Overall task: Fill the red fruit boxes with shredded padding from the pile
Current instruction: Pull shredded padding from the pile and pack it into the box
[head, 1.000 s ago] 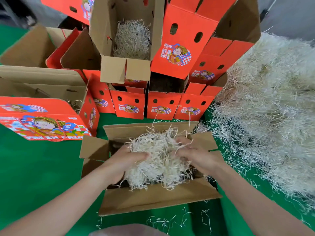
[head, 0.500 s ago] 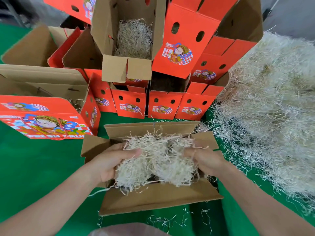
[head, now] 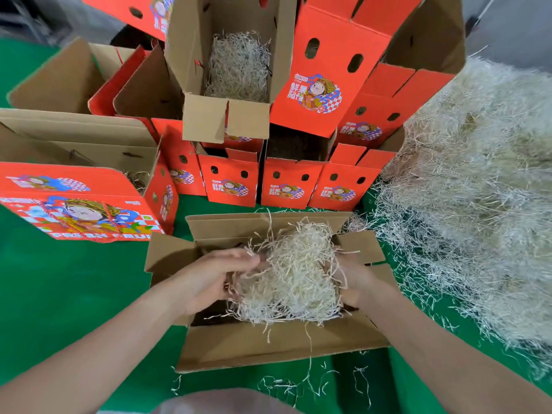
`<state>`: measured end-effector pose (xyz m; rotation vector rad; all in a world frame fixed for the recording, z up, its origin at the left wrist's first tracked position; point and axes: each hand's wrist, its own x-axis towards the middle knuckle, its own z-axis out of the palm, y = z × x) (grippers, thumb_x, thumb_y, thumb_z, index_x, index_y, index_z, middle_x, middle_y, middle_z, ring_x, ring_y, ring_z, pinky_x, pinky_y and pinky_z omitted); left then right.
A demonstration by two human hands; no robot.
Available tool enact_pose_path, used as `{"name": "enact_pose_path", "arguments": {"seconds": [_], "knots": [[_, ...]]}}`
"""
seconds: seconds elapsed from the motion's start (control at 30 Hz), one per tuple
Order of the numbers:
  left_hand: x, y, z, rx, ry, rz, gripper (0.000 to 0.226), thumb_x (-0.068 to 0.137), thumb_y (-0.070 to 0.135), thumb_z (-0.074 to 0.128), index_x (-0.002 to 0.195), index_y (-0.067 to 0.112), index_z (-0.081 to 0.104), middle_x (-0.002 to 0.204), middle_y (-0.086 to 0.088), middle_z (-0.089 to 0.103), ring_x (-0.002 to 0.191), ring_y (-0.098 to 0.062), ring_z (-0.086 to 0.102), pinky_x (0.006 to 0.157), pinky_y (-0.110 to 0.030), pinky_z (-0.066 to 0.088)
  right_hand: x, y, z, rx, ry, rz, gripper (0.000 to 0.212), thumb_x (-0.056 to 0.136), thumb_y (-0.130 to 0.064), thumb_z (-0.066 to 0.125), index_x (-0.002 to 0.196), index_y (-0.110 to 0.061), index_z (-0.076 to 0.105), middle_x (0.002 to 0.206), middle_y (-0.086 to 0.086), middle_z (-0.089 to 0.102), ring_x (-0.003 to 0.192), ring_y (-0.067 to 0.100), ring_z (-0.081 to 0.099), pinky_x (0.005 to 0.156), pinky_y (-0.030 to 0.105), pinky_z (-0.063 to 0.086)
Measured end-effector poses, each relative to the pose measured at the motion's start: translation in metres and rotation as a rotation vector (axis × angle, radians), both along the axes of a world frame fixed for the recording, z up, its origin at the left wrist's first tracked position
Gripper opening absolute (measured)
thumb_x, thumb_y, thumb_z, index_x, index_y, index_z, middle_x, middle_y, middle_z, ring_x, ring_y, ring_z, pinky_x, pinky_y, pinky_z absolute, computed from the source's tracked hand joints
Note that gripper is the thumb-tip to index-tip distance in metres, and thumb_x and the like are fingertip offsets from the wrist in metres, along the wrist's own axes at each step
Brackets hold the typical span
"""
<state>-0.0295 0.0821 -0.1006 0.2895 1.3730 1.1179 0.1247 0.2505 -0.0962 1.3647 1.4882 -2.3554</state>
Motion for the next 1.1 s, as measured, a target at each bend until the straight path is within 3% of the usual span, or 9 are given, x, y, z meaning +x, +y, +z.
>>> {"name": "enact_pose_path", "arguments": {"seconds": [0.13, 0.27, 0.4, 0.47, 0.57, 0.63, 0.77, 0.87, 1.1], "knots": [[0.016, 0.012, 0.0, -0.036, -0.045, 0.0, 0.089, 0.037, 0.048, 0.089, 0.113, 0.013, 0.057, 0.12, 0.001, 0.059, 0.117, -0.021, 0.052, 0.1, -0.039, 0.039, -0.015, -0.016, -0.005, 0.191, -0.111, 0.208, 0.032, 0.09, 0.004, 0.048, 0.118, -0.012, 0.052, 0.098, 0.003, 0.069, 0.093, 0.016, 0.065, 0.084, 0.033, 0.052], [0.015, 0.015, -0.009, -0.135, 0.249, 0.164, 0.101, 0.056, 0.025, 0.088, 0.14, 0.013, 0.034, 0.143, -0.001, 0.039, 0.129, -0.019, 0.038, 0.107, -0.034, 0.029, -0.006, -0.01, 0.0, 0.073, -0.034, 0.17, 0.07, 0.06, -0.015, 0.07, 0.125, -0.01, 0.045, 0.126, -0.002, 0.05, 0.125, 0.017, 0.039, 0.112, 0.047, 0.021], [0.021, 0.016, -0.006, -0.002, 0.154, 0.018, 0.081, 0.061, 0.015, 0.085, 0.13, 0.025, 0.044, 0.129, 0.01, 0.053, 0.111, -0.002, 0.056, 0.089, -0.021, 0.047, -0.016, -0.017, -0.002, 0.081, -0.085, 0.207, 0.108, 0.049, -0.039, 0.084, 0.139, -0.015, 0.029, 0.135, -0.001, 0.045, 0.123, 0.02, 0.038, 0.11, 0.045, 0.021], [0.021, 0.018, -0.006, -0.035, 0.179, -0.035, 0.078, 0.068, -0.001, 0.077, 0.134, 0.021, 0.042, 0.13, 0.007, 0.048, 0.115, -0.009, 0.05, 0.093, -0.025, 0.041, -0.019, -0.017, -0.004, 0.159, -0.144, 0.171, 0.082, 0.074, -0.02, 0.075, 0.139, -0.015, 0.026, 0.126, 0.004, 0.053, 0.106, 0.018, 0.05, 0.104, 0.044, 0.033], [0.001, 0.005, -0.004, -0.062, 0.516, 0.043, 0.032, 0.071, -0.009, 0.064, 0.086, 0.019, 0.063, 0.106, 0.001, 0.061, 0.093, -0.014, 0.053, 0.081, -0.032, 0.041, -0.004, 0.005, -0.002, 0.285, -0.178, 0.093, 0.066, 0.085, -0.006, 0.062, 0.141, -0.01, 0.028, 0.084, -0.004, 0.06, 0.081, 0.003, 0.059, 0.076, 0.031, 0.051], [-0.015, -0.005, -0.003, -0.122, 0.594, 0.143, 0.028, 0.072, -0.009, 0.06, 0.082, 0.016, 0.063, 0.102, -0.007, 0.064, 0.085, -0.018, 0.052, 0.074, -0.033, 0.042, 0.009, 0.019, 0.0, 0.289, -0.176, 0.003, 0.064, 0.087, -0.005, 0.059, 0.141, -0.009, 0.026, 0.078, -0.01, 0.055, 0.083, 0.0, 0.051, 0.095, 0.043, 0.04], [-0.009, 0.0, 0.001, -0.072, 0.19, 0.128, 0.014, 0.079, 0.006, 0.064, 0.092, 0.006, 0.062, 0.095, -0.009, 0.059, 0.078, -0.014, 0.052, 0.065, -0.027, 0.043, 0.005, 0.009, 0.008, 0.204, -0.104, 0.028, 0.028, 0.09, 0.003, 0.049, 0.117, -0.005, 0.051, 0.113, 0.016, 0.061, 0.1, 0.023, 0.061, 0.087, 0.034, 0.046], [0.006, 0.009, 0.002, -0.075, 0.079, -0.013, 0.035, 0.073, 0.012, 0.07, 0.1, 0.029, 0.055, 0.101, 0.008, 0.056, 0.1, -0.008, 0.048, 0.093, -0.029, 0.039, -0.004, -0.005, 0.01, 0.16, 0.103, 0.143, 0.037, 0.082, 0.017, 0.05, 0.096, -0.017, 0.057, 0.079, -0.001, 0.072, 0.065, 0.005, 0.067, 0.051, 0.016, 0.049], [0.005, 0.006, -0.008, -0.172, 0.991, -0.205, 0.009, 0.079, 0.009, 0.058, 0.071, 0.011, 0.058, 0.061, 0.008, 0.04, 0.056, -0.009, 0.04, 0.049, -0.019, 0.031, 0.004, 0.006, -0.012, 0.579, -0.146, 0.388, 0.055, 0.082, 0.006, 0.056, 0.13, -0.015, 0.043, 0.09, -0.01, 0.052, 0.069, 0.005, 0.051, 0.067, 0.022, 0.049]]}}
